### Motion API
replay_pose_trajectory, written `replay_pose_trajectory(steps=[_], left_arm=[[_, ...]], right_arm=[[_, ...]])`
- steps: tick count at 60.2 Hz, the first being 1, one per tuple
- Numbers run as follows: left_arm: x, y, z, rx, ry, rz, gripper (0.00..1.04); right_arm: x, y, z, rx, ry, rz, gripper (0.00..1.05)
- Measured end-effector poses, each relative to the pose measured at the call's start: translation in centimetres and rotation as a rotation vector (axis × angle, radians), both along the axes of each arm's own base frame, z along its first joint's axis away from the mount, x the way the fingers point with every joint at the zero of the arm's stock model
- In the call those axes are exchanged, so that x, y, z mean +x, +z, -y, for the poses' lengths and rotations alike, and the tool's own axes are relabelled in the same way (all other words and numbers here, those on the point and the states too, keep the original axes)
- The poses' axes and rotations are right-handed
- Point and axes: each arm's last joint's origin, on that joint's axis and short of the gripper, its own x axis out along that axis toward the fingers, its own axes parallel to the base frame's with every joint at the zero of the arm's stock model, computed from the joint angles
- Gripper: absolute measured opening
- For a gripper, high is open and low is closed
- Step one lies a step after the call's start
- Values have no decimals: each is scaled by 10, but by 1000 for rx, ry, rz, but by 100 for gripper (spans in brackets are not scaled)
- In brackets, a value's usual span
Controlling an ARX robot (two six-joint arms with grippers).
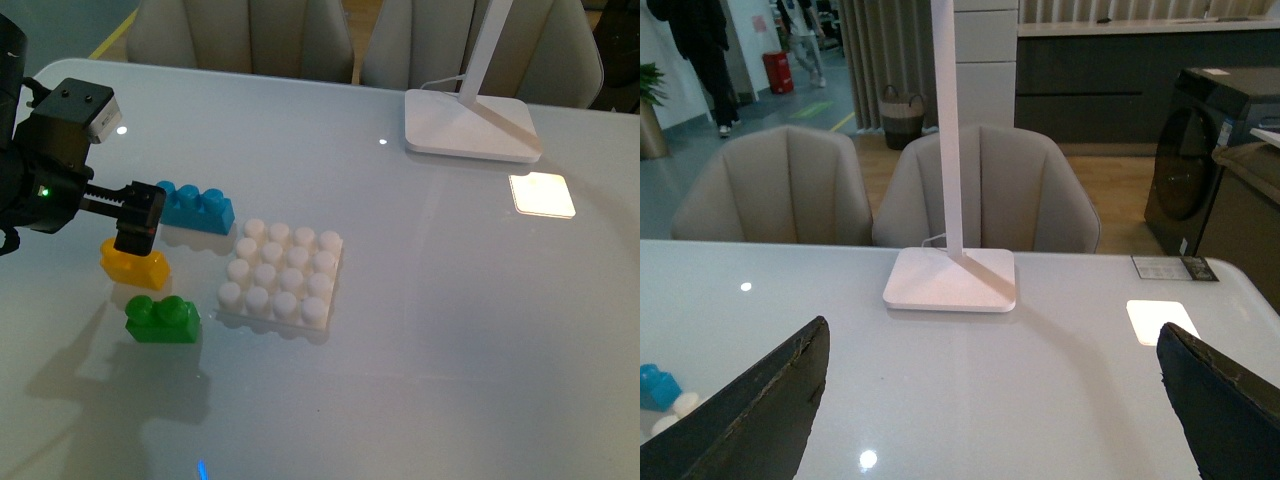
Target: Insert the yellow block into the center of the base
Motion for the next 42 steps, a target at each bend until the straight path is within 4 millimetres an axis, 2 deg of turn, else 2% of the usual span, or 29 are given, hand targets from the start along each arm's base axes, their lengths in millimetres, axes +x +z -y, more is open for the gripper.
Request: replay_pose_trajectory(steps=[25, 42], left_arm=[[2, -23, -7, 4, 12, -65, 97], [9, -22, -11, 3, 19, -63, 97]], right_arm=[[0, 0, 0, 0, 0, 0, 96], [0, 0, 0, 0, 0, 0, 96]])
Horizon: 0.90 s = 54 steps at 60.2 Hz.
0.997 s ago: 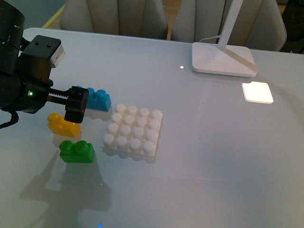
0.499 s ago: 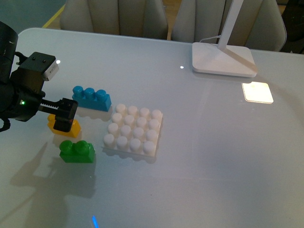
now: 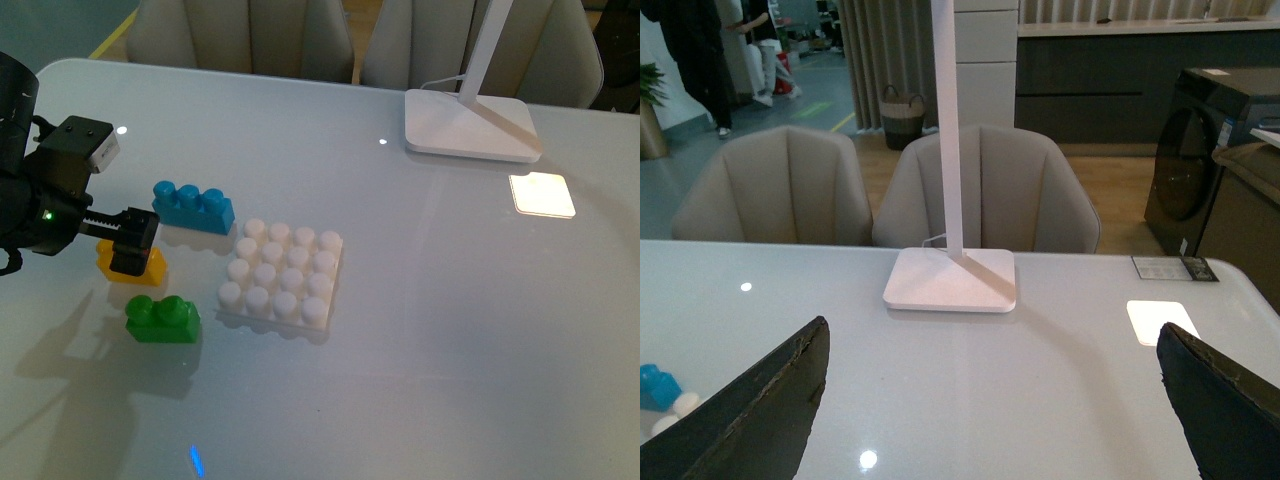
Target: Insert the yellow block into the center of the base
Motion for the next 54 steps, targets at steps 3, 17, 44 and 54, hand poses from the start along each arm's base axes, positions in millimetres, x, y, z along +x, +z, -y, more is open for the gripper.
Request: replay_pose_trajectory(steps=[3, 17, 44, 54], left_arm=[[1, -2, 0, -2, -2, -5, 97], [0, -7, 1, -21, 11, -30, 97], [4, -15, 8, -4, 11, -56, 97], [8, -16, 8, -2, 11, -58, 97]], right_arm=[[0, 0, 0, 0, 0, 0, 96], [0, 0, 0, 0, 0, 0, 96], [0, 0, 0, 0, 0, 0, 96], [0, 0, 0, 0, 0, 0, 96]])
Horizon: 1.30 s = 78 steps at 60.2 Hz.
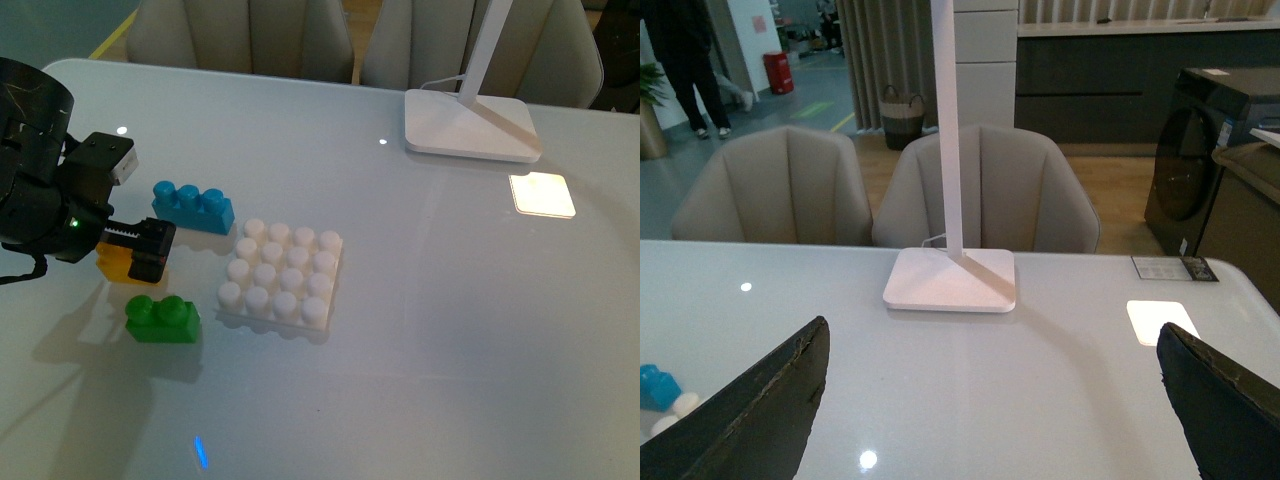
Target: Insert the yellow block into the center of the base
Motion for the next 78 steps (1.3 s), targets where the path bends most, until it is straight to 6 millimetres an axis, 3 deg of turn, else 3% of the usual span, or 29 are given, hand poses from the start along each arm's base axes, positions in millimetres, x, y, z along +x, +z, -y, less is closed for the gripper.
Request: replay_pose_trajectory(steps=[27, 36, 41, 67, 78], left_arm=[[9, -5, -1, 16, 10, -12, 97], [10, -5, -1, 20, 12, -13, 72], [10, -5, -1, 22, 14, -14, 65], [9, -3, -1, 30, 28, -24, 63], [7, 11, -4, 50, 52, -29, 63]], right_arm=[[0, 0, 0, 0, 0, 0, 96], [0, 0, 0, 0, 0, 0, 96], [0, 0, 0, 0, 0, 0, 96], [0, 0, 0, 0, 0, 0, 96], [0, 0, 0, 0, 0, 0, 96]])
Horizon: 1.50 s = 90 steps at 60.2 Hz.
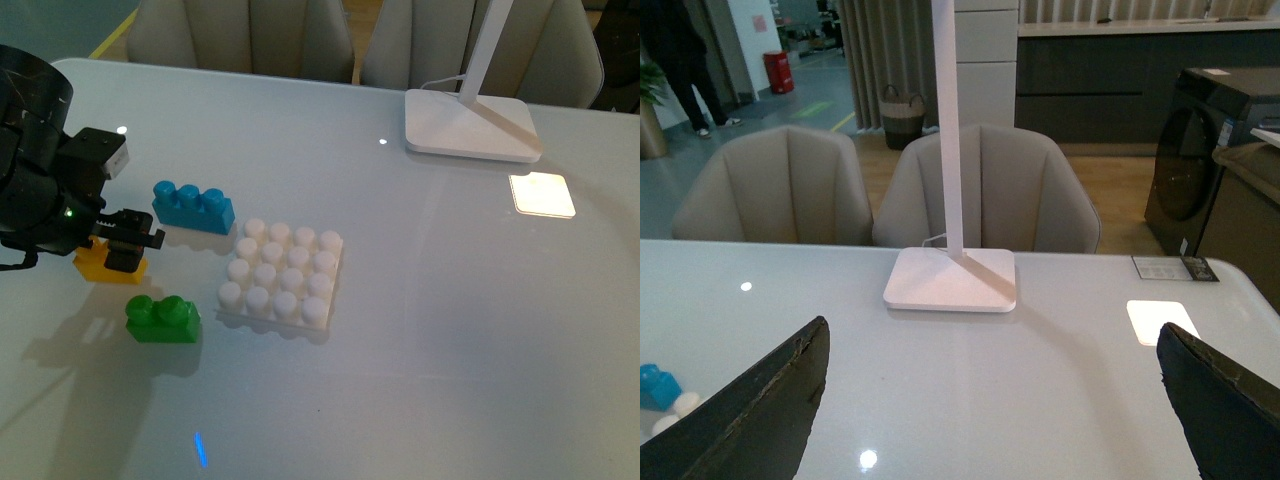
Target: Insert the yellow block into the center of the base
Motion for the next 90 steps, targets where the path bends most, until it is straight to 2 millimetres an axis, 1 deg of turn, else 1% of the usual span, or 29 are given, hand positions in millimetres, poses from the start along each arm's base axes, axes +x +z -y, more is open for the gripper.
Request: replay_pose_trajectory(steps=[9, 16, 25, 37, 49, 68, 73, 80, 90], left_arm=[[0, 21, 3, 12, 19, 29, 63], [0, 35, 14, 5, 10, 52, 63], [-3, 46, 39, -13, -19, 60, 63], [-8, 51, 75, -42, -56, 65, 63], [-10, 57, 105, -58, -79, 72, 63], [-17, 63, 142, -56, -103, 86, 63], [-18, 62, 156, -70, -114, 85, 63], [-20, 55, 169, -77, -129, 73, 63], [-22, 42, 176, -73, -145, 56, 62]], right_arm=[[0, 0, 0, 0, 0, 0, 96], [0, 0, 0, 0, 0, 0, 96], [0, 0, 0, 0, 0, 0, 96], [0, 0, 0, 0, 0, 0, 96], [0, 0, 0, 0, 0, 0, 96], [0, 0, 0, 0, 0, 0, 96], [0, 0, 0, 0, 0, 0, 96], [0, 0, 0, 0, 0, 0, 96], [0, 0, 0, 0, 0, 0, 96]])
